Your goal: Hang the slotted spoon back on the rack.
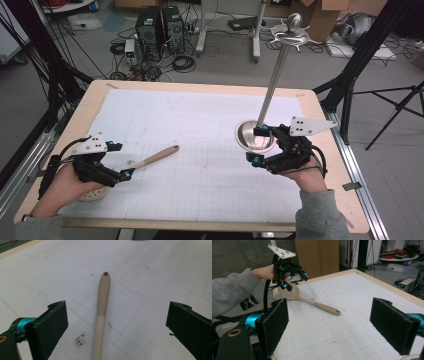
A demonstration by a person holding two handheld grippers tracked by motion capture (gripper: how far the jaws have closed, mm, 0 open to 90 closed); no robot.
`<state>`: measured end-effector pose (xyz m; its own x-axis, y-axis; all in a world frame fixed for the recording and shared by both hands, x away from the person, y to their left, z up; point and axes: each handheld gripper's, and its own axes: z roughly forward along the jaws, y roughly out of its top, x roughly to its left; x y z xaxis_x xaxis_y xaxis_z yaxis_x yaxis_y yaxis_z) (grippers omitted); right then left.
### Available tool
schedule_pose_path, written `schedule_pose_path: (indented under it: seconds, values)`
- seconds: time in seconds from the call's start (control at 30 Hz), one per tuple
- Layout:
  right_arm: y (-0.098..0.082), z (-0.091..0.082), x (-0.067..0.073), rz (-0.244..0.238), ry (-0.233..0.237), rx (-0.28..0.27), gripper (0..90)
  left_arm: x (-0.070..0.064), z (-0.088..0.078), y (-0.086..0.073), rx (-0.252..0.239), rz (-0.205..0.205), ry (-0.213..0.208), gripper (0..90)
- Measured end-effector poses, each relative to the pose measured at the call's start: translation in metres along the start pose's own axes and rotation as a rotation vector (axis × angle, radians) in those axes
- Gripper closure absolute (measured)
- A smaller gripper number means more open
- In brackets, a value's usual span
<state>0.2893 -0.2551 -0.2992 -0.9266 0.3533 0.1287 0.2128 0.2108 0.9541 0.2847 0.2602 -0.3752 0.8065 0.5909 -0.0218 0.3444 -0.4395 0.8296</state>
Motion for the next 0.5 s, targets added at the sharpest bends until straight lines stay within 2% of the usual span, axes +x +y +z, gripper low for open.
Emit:
schedule_pose_path:
  seconds: [0.1,0.27,0.4,0.5]
  values:
    - [0.0,-0.003,0.001,-0.001,-0.005,-0.009,14.2,0.002,0.0,-0.002,0.01,-0.003,0.021,6.7]
    - [0.0,-0.003,0.001,0.004,-0.006,-0.005,14.2,0.004,0.003,-0.006,0.035,-0.003,-0.009,7.6]
    - [0.0,-0.001,0.001,-0.006,-0.006,0.002,14.2,0.005,0.006,-0.009,0.061,-0.01,-0.009,13.4]
    - [0.0,-0.003,0.002,0.0,-0.008,0.001,14.2,0.006,0.005,-0.012,0.075,-0.026,-0.029,18.2]
